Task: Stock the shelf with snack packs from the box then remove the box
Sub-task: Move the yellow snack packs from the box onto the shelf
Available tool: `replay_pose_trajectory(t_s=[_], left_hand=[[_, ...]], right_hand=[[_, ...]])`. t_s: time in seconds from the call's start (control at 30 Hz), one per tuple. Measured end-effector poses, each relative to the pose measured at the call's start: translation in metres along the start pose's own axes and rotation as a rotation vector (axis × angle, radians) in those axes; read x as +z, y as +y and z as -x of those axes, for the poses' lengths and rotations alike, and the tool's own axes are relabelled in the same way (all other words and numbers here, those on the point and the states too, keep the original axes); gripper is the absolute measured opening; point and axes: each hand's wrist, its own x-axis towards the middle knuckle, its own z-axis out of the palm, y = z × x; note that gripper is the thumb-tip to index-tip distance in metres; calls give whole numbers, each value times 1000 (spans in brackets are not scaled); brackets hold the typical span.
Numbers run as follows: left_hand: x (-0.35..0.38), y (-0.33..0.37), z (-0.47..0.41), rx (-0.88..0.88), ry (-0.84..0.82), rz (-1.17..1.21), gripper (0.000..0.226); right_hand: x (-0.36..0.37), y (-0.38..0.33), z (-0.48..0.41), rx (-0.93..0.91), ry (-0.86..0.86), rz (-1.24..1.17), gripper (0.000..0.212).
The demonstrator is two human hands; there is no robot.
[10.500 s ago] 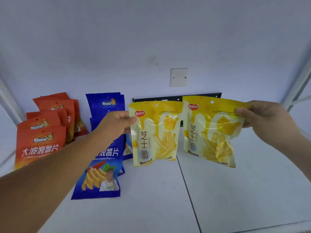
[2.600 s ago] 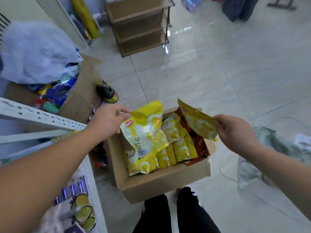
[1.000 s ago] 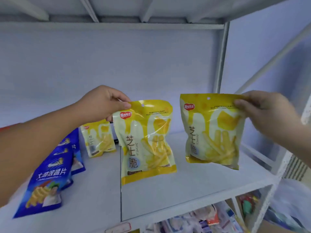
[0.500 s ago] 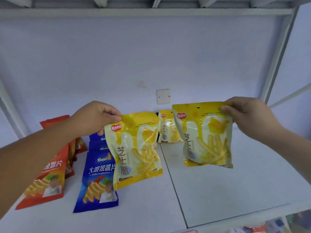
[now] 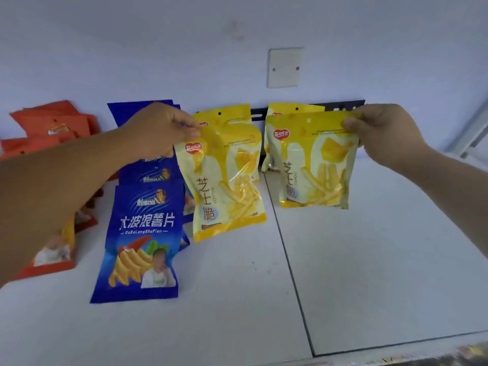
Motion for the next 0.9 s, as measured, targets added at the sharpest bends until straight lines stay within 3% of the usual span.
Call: replay_pose_trajectory(t_s=[0.43,0.77,0.9], left_hand=[[53,-44,-106,-133,1,35,24],[52,-61,-152,-54,-65,35,15],[55,-61,-161,-3,-24,44,21]], right_hand=[[84,85,-126,66,-73,-110,18],[99,100,-144,131,-28,-149,18],[102,102,-139,155,10,-153,16]])
